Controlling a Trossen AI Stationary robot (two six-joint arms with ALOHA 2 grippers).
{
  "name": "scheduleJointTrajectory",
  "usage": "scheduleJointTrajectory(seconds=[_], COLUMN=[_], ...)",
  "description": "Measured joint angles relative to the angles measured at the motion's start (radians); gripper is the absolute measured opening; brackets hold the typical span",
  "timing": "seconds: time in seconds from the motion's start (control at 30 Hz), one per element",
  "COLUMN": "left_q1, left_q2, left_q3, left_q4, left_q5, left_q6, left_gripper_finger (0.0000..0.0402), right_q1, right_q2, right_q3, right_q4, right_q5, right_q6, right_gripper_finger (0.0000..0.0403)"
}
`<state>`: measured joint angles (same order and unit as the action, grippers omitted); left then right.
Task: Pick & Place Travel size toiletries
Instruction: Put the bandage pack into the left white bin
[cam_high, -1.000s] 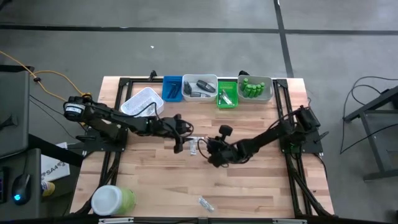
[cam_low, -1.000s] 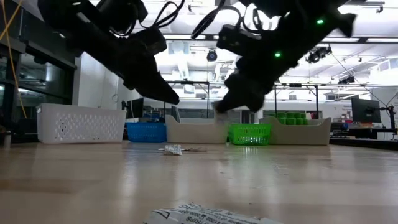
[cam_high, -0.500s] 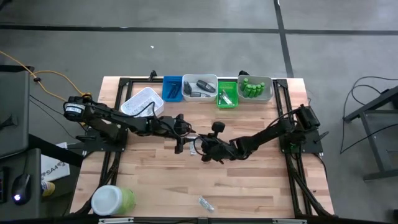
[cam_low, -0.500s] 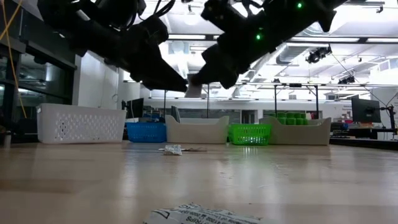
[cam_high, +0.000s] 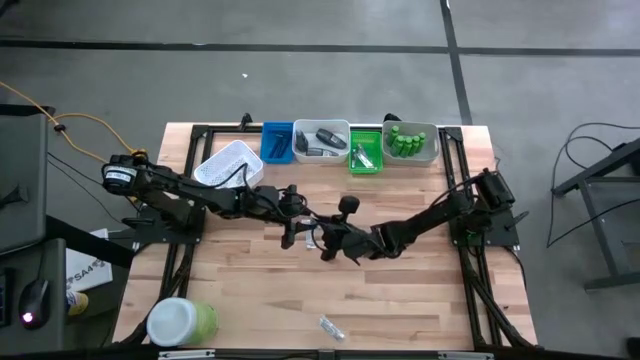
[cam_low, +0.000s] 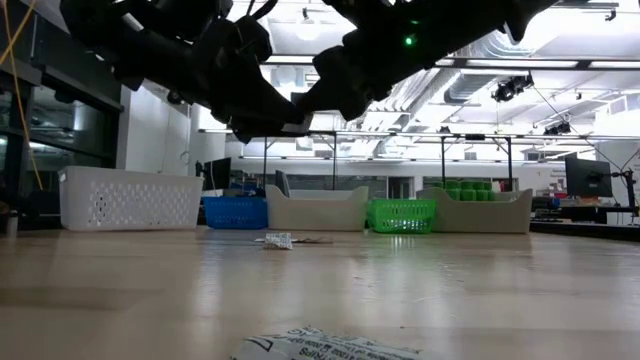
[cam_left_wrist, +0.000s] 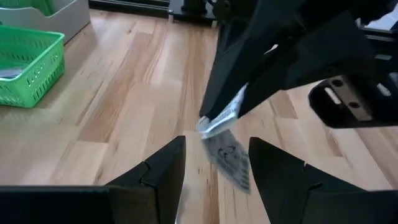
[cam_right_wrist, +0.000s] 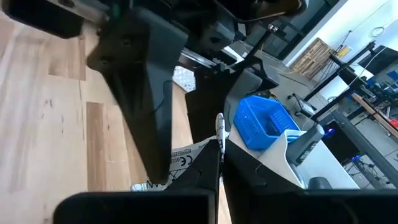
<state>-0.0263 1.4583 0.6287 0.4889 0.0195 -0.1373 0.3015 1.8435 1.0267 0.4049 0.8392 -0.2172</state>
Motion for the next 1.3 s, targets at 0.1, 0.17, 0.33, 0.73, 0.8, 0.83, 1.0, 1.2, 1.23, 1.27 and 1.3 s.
scheduleJointTrajectory(seconds=[0.1, 0.17, 0.33, 0.73, 0.8, 0.83, 1.0, 1.2, 1.23, 1.27, 1.3], left_q1=[0.000, 0.000, 0.000, 0.000, 0.000, 0.000, 0.000, 0.001, 0.001, 0.001, 0.001], left_q2=[0.000, 0.000, 0.000, 0.000, 0.000, 0.000, -0.001, -0.015, -0.022, -0.036, -0.055], left_q3=[0.000, 0.000, 0.000, 0.000, 0.000, 0.000, 0.000, 0.000, 0.000, 0.001, 0.001], left_q4=[0.003, 0.015, 0.018, 0.010, 0.008, 0.005, -0.015, -0.076, -0.090, -0.121, -0.157], left_q5=[0.001, 0.000, 0.000, -0.002, -0.002, -0.002, -0.005, -0.089, -0.118, -0.154, -0.194], left_q6=[-0.018, -0.030, -0.052, -0.078, -0.077, -0.077, -0.073, -0.050, -0.040, -0.031, -0.027], left_gripper_finger=[0.0177, 0.0175, 0.0127, 0.0003, 0.0003, 0.0003, 0.0002, 0.0001, 0.0001, 0.0001, 0.0001], right_q1=[-0.003, -0.004, -0.003, -0.003, -0.002, -0.002, -0.003, -0.001, 0.002, 0.005, 0.005], right_q2=[0.000, 0.000, 0.000, 0.000, 0.000, 0.000, -0.047, -0.168, -0.190, -0.202, -0.216], right_q3=[0.000, 0.000, 0.000, 0.000, 0.000, 0.000, 0.002, 0.002, 0.000, 0.000, 0.002], right_q4=[0.001, 0.002, 0.002, 0.002, 0.002, 0.002, -0.006, -0.126, -0.163, -0.182, -0.204], right_q5=[0.000, 0.000, -0.001, -0.008, -0.008, -0.011, -0.033, -0.026, -0.021, -0.020, -0.022], right_q6=[-0.001, -0.002, -0.001, 0.005, 0.032, 0.050, 0.172, 0.274, 0.293, 0.320, 0.348], right_gripper_finger=[0.0003, 0.0003, 0.0003, 0.0003, 0.0004, 0.0007, 0.0071, 0.0202, 0.0222, 0.0240, 0.0257])
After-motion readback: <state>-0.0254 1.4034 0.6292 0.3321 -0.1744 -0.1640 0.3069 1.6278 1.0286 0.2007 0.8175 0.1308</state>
